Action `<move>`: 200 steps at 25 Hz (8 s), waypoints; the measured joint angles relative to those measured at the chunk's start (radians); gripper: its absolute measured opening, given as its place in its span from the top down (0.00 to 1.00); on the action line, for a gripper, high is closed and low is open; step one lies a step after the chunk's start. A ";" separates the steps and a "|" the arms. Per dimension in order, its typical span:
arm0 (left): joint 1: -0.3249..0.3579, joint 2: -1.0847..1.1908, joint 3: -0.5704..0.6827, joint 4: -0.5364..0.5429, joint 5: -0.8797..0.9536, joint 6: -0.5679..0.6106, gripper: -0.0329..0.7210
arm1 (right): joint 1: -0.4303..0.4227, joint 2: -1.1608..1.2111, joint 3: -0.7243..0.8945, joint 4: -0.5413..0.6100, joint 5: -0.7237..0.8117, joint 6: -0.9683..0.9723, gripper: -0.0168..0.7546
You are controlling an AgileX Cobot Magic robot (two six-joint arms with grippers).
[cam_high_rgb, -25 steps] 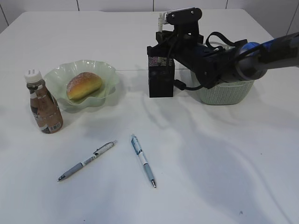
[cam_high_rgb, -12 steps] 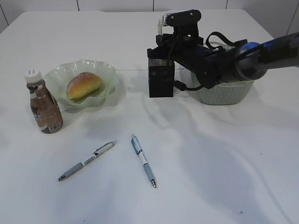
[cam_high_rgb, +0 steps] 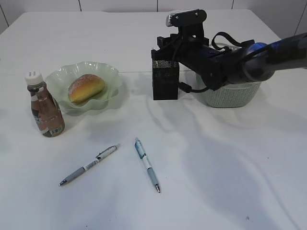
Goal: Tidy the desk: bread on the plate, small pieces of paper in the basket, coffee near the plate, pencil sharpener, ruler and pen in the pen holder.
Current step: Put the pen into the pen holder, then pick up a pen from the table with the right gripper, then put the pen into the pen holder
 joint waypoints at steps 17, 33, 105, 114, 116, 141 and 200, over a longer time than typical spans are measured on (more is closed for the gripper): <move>0.000 0.000 0.000 -0.002 -0.001 -0.013 0.58 | 0.014 -0.207 0.000 0.008 0.478 0.006 0.53; 0.000 0.000 0.000 -0.002 0.008 -0.024 0.58 | 0.053 -0.354 0.000 0.208 1.229 0.008 0.53; 0.000 0.000 0.000 0.006 0.023 -0.026 0.58 | 0.286 0.003 -0.142 0.152 1.545 0.118 0.41; 0.000 0.000 0.000 0.006 0.023 -0.026 0.58 | 0.286 0.011 -0.150 0.134 1.545 0.118 0.41; 0.000 0.000 0.000 0.006 0.023 -0.026 0.58 | 0.286 0.012 -0.151 0.130 1.545 0.118 0.41; 0.000 0.000 0.000 0.010 0.023 -0.026 0.58 | 0.286 0.013 -0.151 0.103 1.583 0.120 0.83; 0.000 0.000 0.000 0.018 -0.031 -0.026 0.58 | 0.226 0.018 -0.510 -0.319 1.100 0.215 0.85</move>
